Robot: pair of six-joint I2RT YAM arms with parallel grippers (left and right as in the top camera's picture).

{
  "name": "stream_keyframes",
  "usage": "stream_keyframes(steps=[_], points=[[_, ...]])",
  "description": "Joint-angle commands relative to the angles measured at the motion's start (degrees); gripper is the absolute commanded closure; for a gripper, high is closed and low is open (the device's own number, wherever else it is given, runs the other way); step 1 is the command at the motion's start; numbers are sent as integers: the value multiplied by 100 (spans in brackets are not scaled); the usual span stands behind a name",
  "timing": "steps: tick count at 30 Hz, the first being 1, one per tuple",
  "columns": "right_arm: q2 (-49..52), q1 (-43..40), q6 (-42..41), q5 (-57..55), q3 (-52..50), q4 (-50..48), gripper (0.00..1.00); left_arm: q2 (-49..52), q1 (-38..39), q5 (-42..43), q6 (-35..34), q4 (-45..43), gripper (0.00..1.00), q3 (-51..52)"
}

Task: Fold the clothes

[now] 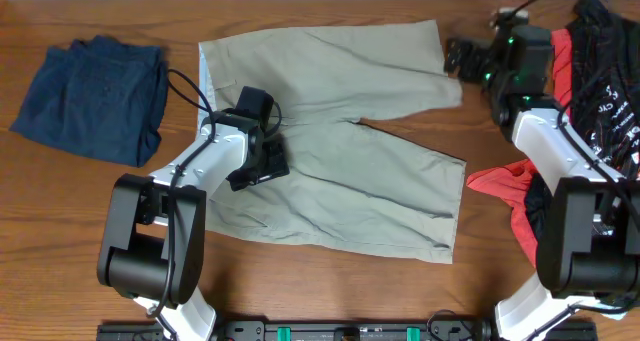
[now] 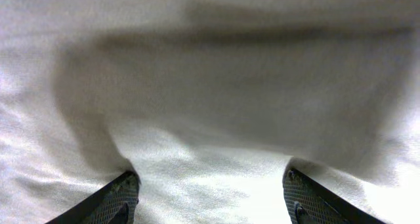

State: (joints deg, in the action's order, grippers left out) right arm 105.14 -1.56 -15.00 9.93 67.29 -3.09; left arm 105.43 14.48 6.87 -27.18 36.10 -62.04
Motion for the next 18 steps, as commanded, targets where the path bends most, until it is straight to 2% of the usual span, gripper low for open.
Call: stream_keyframes(steps=[1, 5, 13, 15, 18], points=[[55, 39, 92, -107, -52, 612, 1, 162, 7, -4, 79, -127, 28, 160], [-133, 39, 90, -50, -52, 1952, 1, 120, -24, -4, 535, 24, 28, 55], [-1097, -52, 55, -48, -52, 4218, 1, -581, -297, -114, 702, 632, 23, -168], [-1335, -52, -282, -48, -52, 4809, 1, -872, -391, -111, 702, 863, 22, -168], [-1567, -68, -1207, -48, -55, 5812, 1, -1311, -566, -114, 533, 1298, 22, -168]])
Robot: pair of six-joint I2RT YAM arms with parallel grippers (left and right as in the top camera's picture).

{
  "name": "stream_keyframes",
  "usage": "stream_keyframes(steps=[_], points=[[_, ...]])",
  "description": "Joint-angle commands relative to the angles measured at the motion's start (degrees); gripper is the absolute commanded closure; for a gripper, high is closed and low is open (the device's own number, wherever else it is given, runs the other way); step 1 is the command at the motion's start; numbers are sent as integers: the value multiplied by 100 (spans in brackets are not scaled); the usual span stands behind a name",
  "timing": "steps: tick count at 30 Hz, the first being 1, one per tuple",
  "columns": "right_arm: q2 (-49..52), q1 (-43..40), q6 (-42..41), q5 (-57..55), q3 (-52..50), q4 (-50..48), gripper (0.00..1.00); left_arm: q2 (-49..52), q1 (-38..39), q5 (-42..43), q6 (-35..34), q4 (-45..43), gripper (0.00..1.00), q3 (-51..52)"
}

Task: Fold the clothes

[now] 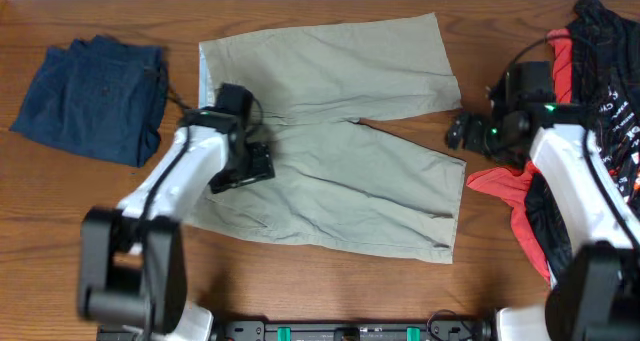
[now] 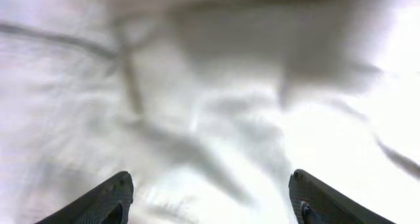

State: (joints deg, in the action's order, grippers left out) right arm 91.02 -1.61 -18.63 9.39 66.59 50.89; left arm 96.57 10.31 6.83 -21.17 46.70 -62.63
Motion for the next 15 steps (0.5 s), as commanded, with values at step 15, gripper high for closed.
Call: stream_keyframes(steps=[15], points=[[-1818, 728, -3320, 295, -1764, 1062, 1, -1311, -935, -363, -1875, 944, 20, 822]])
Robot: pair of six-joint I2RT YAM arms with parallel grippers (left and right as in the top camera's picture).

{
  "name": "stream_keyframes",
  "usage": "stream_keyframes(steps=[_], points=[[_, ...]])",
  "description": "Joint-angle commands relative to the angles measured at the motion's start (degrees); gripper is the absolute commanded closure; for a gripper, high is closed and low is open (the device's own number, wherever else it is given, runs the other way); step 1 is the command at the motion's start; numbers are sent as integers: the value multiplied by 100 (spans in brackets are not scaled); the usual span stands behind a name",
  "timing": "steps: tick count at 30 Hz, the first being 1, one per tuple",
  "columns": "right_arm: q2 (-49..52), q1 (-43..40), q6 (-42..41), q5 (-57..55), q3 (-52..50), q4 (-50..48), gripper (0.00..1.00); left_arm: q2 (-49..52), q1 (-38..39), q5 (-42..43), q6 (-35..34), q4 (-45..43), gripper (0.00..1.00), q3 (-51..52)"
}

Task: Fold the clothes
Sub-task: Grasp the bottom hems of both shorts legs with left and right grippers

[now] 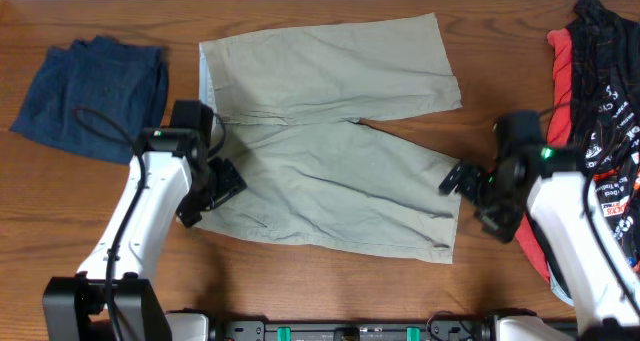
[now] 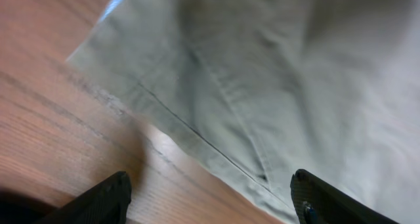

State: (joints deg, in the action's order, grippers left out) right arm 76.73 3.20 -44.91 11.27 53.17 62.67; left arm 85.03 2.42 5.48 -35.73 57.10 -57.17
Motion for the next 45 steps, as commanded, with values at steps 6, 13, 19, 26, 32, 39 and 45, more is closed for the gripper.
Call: stream_keyframes(steps=[6, 13, 19, 26, 32, 39, 45], points=[[-758, 855, -1300, 232, -1222, -306, 1, -221, -468, -229, -664, -695, 21, 855], [-750, 1521, -2037, 461, -1923, -949, 1, -219, -730, -203, -682, -1537, 21, 1453], [-750, 1648, -2492, 105, -2308, -1469, 13, -197, -728, -208, -643, -2028, 21, 1685], [-745, 1648, -2865, -247, -2918, -2509, 23, -192, -728, -212, -636, -2328, 21, 1867], [-745, 1648, -3027, -348, -3296, -3145, 50, -188, -728, -409, -636, -2420, 21, 1974], [-745, 1648, -2988, -529, -3300, -3534, 99, -188, -728, -402, -638, -2645, 21, 1974], [-745, 1646, -2981, -726, -3300, -3648, 99, -188, -728, -402, -636, -2656, 36, 1978]])
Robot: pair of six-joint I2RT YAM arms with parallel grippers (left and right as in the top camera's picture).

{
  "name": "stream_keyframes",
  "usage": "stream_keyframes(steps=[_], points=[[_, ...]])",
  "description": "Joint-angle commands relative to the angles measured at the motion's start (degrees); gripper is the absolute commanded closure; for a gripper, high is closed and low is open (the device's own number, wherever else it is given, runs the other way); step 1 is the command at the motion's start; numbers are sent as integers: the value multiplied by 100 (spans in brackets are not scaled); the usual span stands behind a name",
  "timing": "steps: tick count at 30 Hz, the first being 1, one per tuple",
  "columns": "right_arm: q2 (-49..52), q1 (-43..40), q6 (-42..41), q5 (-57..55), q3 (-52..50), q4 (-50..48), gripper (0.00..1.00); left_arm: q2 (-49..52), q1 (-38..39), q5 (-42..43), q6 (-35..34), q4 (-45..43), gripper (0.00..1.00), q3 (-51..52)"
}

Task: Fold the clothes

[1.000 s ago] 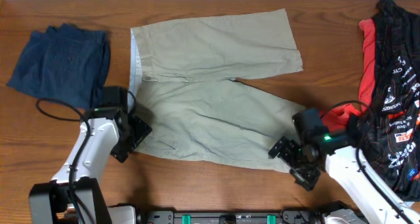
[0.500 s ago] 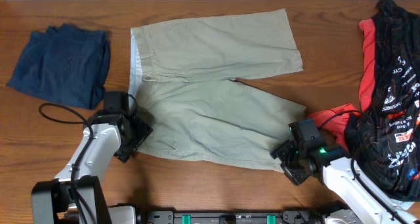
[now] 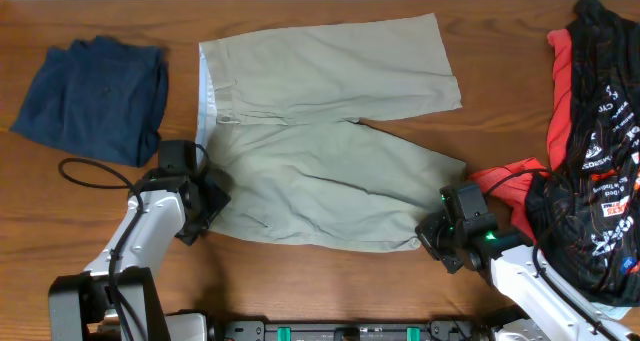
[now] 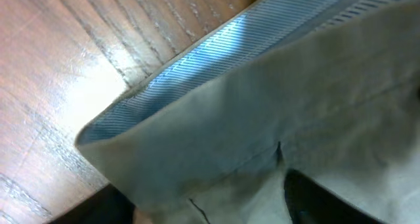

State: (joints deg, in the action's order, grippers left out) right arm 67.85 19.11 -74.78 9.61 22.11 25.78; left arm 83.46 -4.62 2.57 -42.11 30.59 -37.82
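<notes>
Khaki shorts (image 3: pixel 330 171) lie spread flat on the wooden table (image 3: pixel 60 211), waistband to the left and both legs pointing right. My left gripper (image 3: pixel 208 203) is at the near-left waistband corner. In the left wrist view that corner (image 4: pixel 295 106) shows its light-blue striped lining (image 4: pixel 197 60) and lies between the spread dark fingers (image 4: pixel 308 201) of my left gripper (image 4: pixel 203 207), which is open. My right gripper (image 3: pixel 430 233) sits at the near-right hem corner of the lower leg; its jaws are hidden from above.
A folded dark-blue garment (image 3: pixel 95 96) lies at the far left. A pile of red and black clothes (image 3: pixel 595 131) fills the right edge, with a red piece (image 3: pixel 505 181) spilling toward the shorts' hem. A black cable (image 3: pixel 95 171) loops beside the left arm.
My left gripper has gone from the lower waistband edge to the near-left corner, with fabric now between its fingers. My right gripper has moved from beside the lower leg's hem to its near-right corner.
At first my left gripper stood open over the middle of the waistband and my right gripper hovered by the upper leg's hem. Both then stepped toward the near side of the table. Now each sits at a near corner of the shorts, which have not shifted.
</notes>
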Motion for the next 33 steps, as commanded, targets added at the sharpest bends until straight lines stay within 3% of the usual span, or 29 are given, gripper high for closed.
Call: stream_keyframes(steps=[1, 8, 12, 21, 33], points=[[140, 55, 7, -577, -195, 37, 99, -31, -24, -111, 2, -4, 39, 44], [140, -26, 9, -686, -190, 7, 99, -31, -24, -114, 2, 4, 67, 44], [136, -125, 205, -686, -157, -90, 99, -31, -24, -111, 76, 57, 94, 44], [136, -949, 1244, -684, 756, 527, 99, -374, 144, 407, 656, 343, 94, -190], [-11, -1910, 2955, -739, 2944, 2745, 99, -1834, 1263, 431, 1106, 1416, 94, -1207]])
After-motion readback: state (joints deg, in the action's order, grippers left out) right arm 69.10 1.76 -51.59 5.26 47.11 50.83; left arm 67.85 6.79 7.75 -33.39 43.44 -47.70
